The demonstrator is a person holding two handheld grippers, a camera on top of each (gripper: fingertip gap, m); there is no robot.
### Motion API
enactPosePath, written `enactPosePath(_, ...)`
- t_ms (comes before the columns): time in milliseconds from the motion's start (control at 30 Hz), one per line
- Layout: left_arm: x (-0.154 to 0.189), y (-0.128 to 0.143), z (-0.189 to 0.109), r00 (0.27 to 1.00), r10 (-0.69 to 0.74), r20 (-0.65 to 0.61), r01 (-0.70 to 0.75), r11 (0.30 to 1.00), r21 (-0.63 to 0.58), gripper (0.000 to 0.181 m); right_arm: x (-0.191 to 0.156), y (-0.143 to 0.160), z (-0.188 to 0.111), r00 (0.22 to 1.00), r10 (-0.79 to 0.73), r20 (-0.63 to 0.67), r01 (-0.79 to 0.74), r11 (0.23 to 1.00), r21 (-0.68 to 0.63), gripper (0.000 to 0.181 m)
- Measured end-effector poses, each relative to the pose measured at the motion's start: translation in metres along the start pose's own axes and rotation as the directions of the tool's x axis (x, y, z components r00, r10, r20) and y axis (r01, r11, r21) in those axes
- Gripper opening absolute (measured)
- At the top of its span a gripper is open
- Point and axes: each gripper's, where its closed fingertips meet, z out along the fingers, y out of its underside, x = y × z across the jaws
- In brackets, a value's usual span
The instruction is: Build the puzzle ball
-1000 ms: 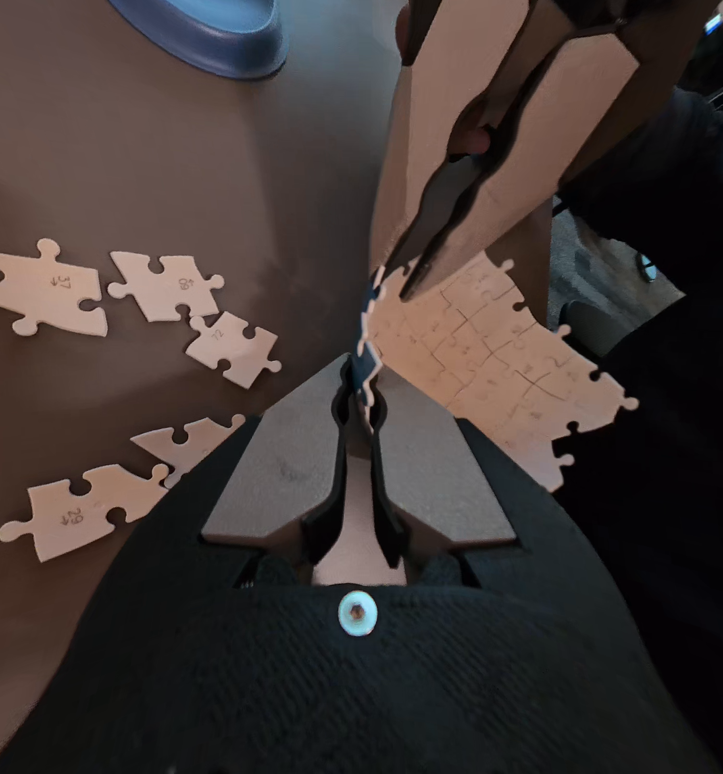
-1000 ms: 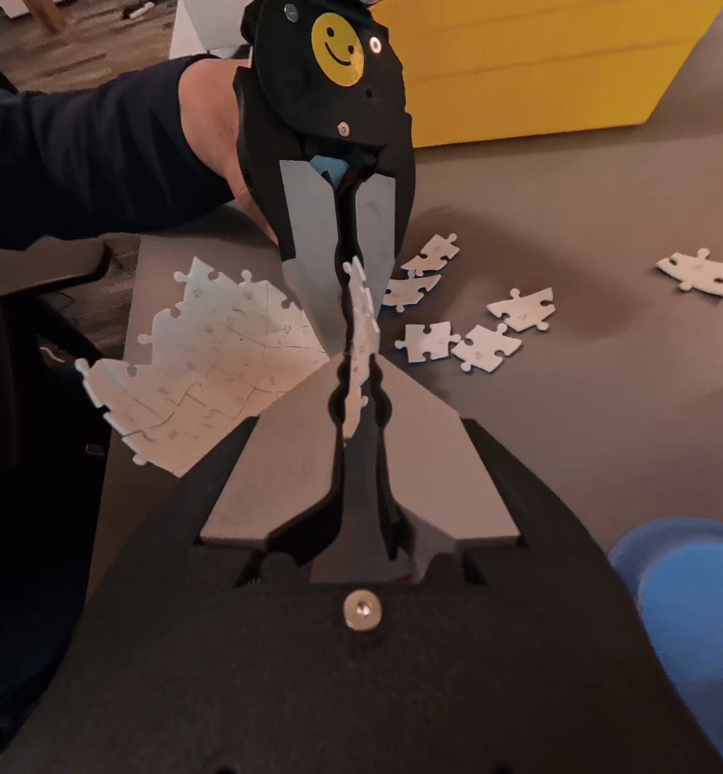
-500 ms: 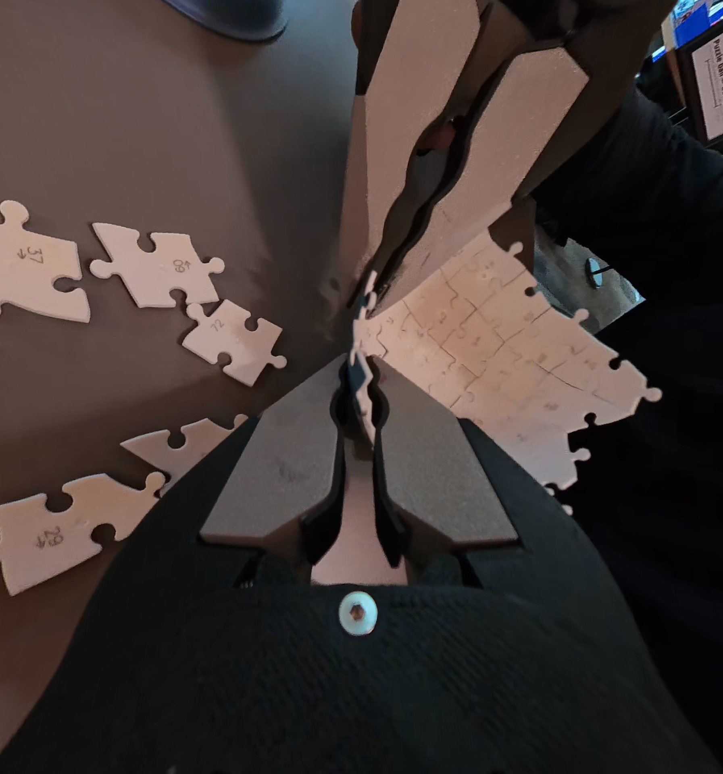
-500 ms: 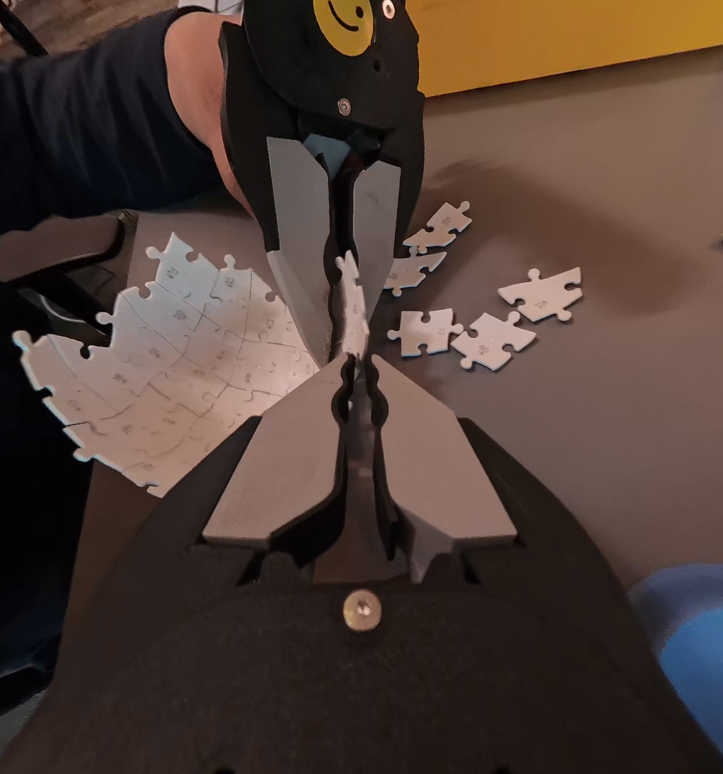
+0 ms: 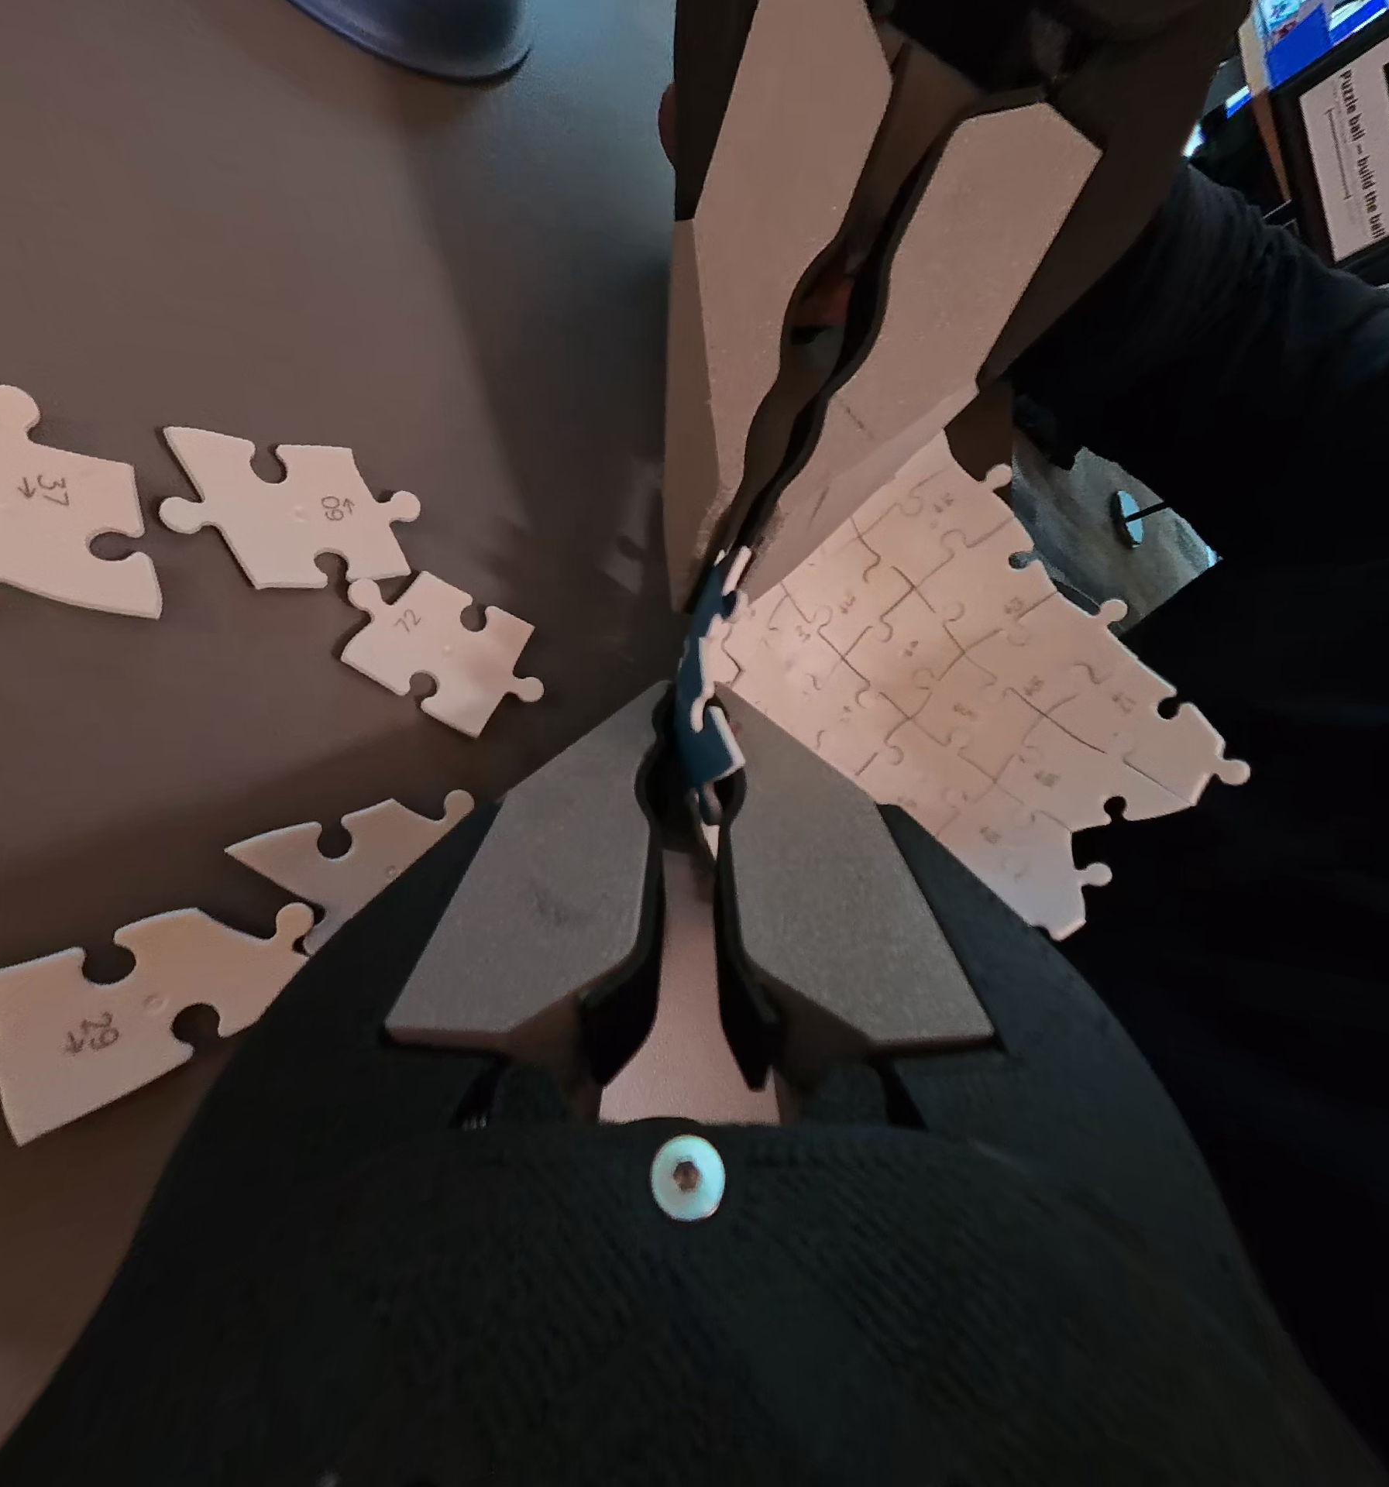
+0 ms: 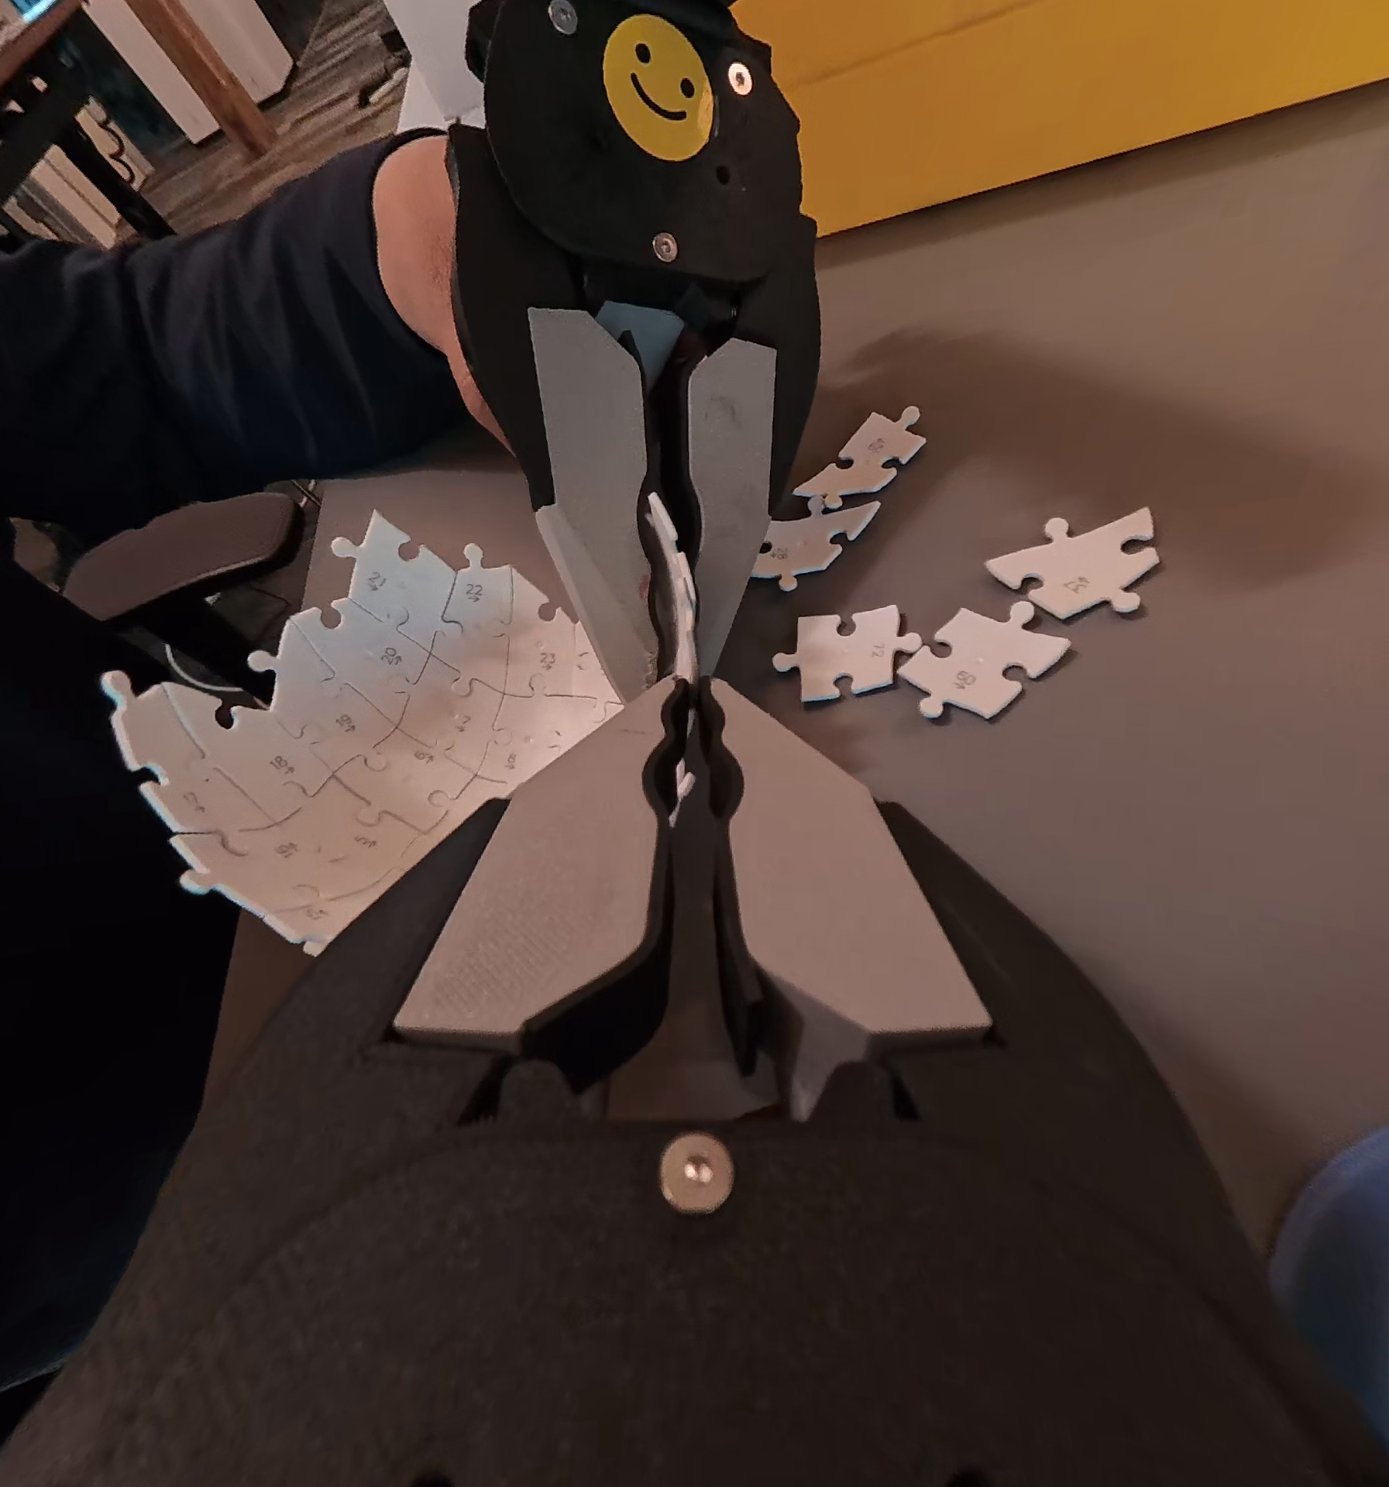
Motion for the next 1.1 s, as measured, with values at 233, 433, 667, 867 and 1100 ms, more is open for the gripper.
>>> enactPosePath(233,-0.0007,0.0003,0.0005,0.998,0.043,0.038,-0.043,0.999,-0.013,0.003,0.0018,0.0022,0.0001,0.998,0.060,0.008,-0.060,0.998,-0.004,0.000)
enactPosePath(433,-0.0004,-0.0007,0.0010,0.998,0.059,0.036,-0.059,0.998,-0.008,0.003,0.0012,0.0035,-0.0009,0.999,0.034,-0.022,-0.034,0.999,-0.002,0.000)
enactPosePath(667,-0.0001,-0.0048,0.0023,0.998,0.047,0.031,-0.048,0.999,0.021,0.005,0.0015,0.0062,-0.0005,0.999,0.032,-0.036,-0.033,0.999,-0.016,0.000)
enactPosePath(867,-0.0004,-0.0064,0.0010,0.992,0.088,0.090,-0.090,0.996,0.019,0.004,-0.0010,0.0034,-0.0017,0.999,0.040,-0.027,-0.040,0.999,0.006,0.000)
enactPosePath(1100,0.0010,-0.0082,-0.0005,0.988,0.110,0.105,-0.113,0.993,0.023,0.001,-0.0040,0.0017,-0.0032,0.999,0.054,-0.005,-0.054,0.998,0.024,0.000)
